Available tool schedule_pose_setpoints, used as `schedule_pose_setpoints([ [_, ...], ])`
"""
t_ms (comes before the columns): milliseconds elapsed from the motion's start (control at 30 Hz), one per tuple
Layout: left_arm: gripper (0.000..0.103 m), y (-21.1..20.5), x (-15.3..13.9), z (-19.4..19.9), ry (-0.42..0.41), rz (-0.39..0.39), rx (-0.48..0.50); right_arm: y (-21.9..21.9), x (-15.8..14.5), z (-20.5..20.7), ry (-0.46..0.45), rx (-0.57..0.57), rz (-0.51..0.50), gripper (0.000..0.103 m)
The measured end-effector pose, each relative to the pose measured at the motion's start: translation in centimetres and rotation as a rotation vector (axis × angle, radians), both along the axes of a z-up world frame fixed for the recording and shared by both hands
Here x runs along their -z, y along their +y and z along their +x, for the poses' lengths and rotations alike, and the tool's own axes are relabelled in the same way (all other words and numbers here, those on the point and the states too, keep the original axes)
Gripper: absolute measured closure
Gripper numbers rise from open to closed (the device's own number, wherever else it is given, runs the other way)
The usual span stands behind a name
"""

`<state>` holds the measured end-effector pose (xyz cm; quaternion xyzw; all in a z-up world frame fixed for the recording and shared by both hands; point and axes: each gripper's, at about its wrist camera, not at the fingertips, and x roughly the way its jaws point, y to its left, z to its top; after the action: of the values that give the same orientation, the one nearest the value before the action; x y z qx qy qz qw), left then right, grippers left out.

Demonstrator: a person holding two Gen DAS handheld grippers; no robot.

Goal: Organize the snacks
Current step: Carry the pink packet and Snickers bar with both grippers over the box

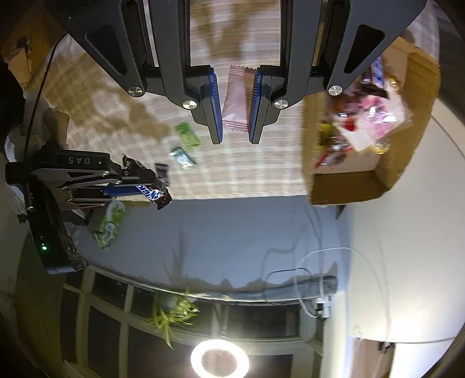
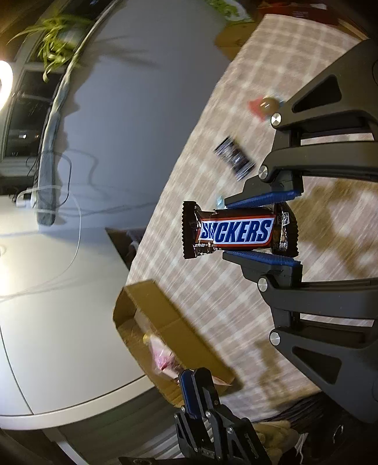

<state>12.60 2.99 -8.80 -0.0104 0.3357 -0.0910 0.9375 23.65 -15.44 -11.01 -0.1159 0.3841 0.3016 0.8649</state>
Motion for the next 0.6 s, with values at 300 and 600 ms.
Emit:
schedule_pose_setpoints([
  [300,0.086,5.8,-0.9,-0.5,-0.017,-0.023,-0.113,6.8,-1.3,0.6,-0.021,-0.094,-0.008,0.073],
  [600,0.086,10.5,-0.9,-1.0,-0.019,-0.032,-0.206,13.2,-1.7,1.2,-0.011,-0.166,0.007,0.073],
])
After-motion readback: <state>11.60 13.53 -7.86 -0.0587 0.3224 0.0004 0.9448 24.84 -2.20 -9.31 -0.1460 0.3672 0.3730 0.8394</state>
